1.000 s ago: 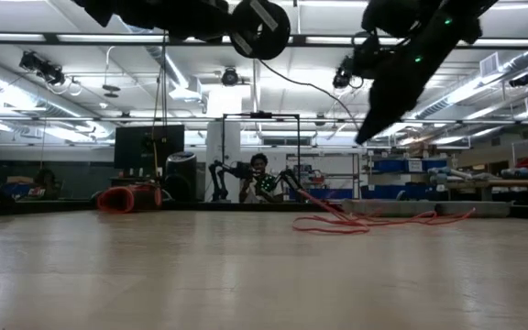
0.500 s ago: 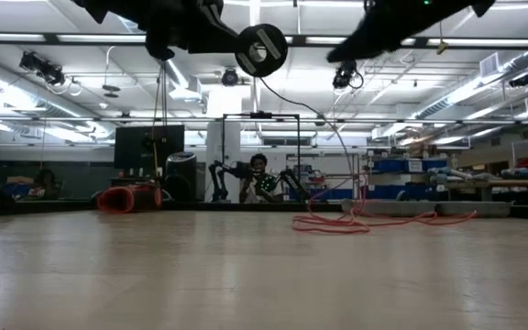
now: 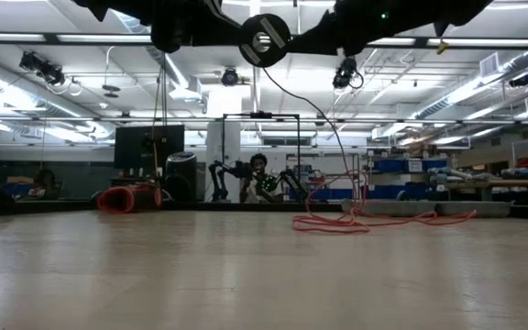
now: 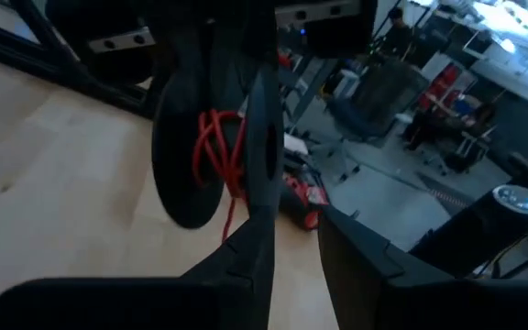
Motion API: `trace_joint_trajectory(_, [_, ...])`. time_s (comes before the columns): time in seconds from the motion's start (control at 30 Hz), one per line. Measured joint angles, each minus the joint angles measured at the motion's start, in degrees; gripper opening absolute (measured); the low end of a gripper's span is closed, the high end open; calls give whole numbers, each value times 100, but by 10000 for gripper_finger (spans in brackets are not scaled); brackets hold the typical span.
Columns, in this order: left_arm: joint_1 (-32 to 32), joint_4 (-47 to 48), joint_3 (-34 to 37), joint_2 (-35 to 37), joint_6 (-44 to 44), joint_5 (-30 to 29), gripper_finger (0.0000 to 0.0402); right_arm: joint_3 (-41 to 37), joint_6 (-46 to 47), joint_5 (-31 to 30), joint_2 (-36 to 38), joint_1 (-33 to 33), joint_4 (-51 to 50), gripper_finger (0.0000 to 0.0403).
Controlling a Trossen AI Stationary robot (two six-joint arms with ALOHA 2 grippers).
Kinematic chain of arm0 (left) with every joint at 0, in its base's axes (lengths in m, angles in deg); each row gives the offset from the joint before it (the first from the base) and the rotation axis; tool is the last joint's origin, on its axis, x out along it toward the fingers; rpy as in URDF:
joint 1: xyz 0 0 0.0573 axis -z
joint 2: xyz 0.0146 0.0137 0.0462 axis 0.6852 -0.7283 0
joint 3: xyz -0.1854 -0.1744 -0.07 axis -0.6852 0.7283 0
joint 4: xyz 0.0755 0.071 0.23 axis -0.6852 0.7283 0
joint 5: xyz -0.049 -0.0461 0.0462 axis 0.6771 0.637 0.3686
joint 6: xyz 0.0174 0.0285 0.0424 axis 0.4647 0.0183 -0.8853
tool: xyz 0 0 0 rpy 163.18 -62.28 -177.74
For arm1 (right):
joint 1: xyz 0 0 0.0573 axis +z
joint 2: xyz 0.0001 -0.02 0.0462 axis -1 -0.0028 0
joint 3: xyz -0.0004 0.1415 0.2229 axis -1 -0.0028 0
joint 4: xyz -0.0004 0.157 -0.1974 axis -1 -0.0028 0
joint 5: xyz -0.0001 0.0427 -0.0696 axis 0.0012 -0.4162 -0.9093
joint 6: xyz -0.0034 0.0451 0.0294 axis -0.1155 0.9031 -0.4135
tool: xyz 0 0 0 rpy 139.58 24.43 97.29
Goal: Coil cords
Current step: Uncoil the red wire from the black spool
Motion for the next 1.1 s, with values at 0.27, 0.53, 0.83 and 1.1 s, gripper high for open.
trace_joint_trajectory(0.27, [-1, -27, 0, -7, 4, -163, 0, 0, -58, -291, 10, 9, -211, 89])
trace_joint_trajectory(0.53, [-1, -250, 0, -4, 5, -185, 0, 0, 103, -249, -22, 117, -627, 78])
trace_joint_trajectory(0.83, [-1, -186, 0, -4, 109, -169, 0, 0, 75, -405, -20, 260, -324, 65])
trace_joint_trajectory(1.1, [18, -228, 0, -3, 134, -150, 0, 0, 69, -410, -20, 255, -135, 64])
